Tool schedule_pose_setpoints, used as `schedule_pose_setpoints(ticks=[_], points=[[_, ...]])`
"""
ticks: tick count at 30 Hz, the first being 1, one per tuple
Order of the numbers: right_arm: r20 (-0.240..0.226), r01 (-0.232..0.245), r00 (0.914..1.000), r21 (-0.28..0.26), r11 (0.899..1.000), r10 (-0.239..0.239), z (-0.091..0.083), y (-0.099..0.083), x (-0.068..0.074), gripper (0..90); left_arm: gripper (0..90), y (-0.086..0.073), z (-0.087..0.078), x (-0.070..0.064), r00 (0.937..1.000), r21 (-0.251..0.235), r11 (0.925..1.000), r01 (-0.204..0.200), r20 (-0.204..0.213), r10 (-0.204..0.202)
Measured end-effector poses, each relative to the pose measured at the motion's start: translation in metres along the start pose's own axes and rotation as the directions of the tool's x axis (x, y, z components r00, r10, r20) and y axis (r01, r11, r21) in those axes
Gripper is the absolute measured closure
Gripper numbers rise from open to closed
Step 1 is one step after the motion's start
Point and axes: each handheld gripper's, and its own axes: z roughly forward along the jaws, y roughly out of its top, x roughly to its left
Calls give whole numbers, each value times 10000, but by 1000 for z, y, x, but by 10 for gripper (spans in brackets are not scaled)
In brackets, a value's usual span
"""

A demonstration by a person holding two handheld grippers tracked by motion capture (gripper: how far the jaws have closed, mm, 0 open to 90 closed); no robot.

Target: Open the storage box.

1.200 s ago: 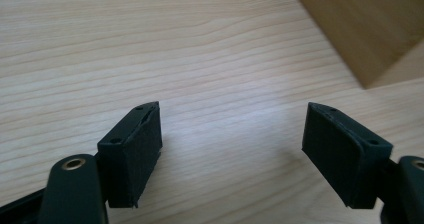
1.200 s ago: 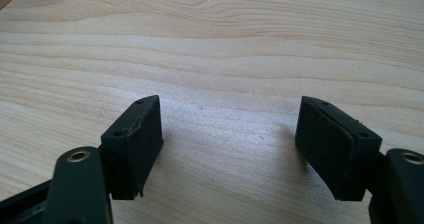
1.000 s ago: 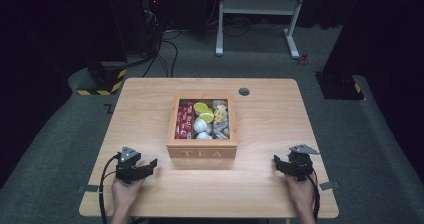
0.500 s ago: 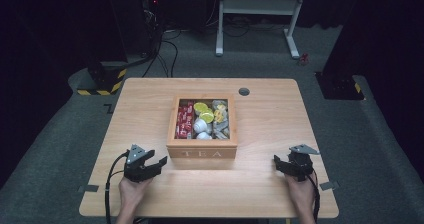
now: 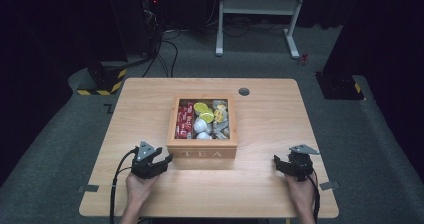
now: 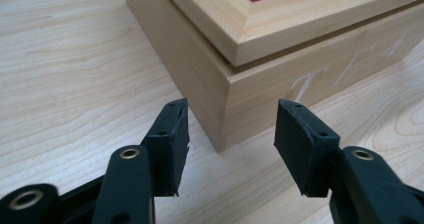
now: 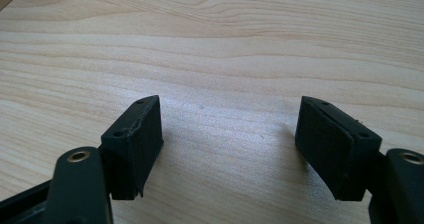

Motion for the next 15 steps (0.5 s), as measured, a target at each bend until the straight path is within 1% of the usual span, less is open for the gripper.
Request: schedule_pose_setpoints(ticks=[4,6,9,10,12,14,15], points=[[-2,3,10000,-1,10000,-3,0,0,0,268,525,1,1,0,9998,-60,10000,-5,-174,4],[0,7,10000,-2,10000,-7,0,0,0,268,554,1,2,0,9998,-96,10000,27,-191,-29],[-4,3,10000,-1,10000,-3,0,0,0,268,598,2,1,-1,9997,-168,9999,-36,-244,32],[0,3,10000,-3,10000,-3,0,0,0,268,612,2,1,-1,9998,-210,9998,-2,-213,-2],[-4,1,10000,0,10000,-1,0,0,0,268,671,3,0,-1,9998,-283,9996,-44,-216,38],[-10,-1,10000,2,10000,1,0,0,0,268,693,3,0,-2,9998,-311,9995,-14,-178,9],[-10,-1,10000,2,10000,1,0,0,0,268,693,4,0,-1,9998,-306,9995,-66,-182,61]])
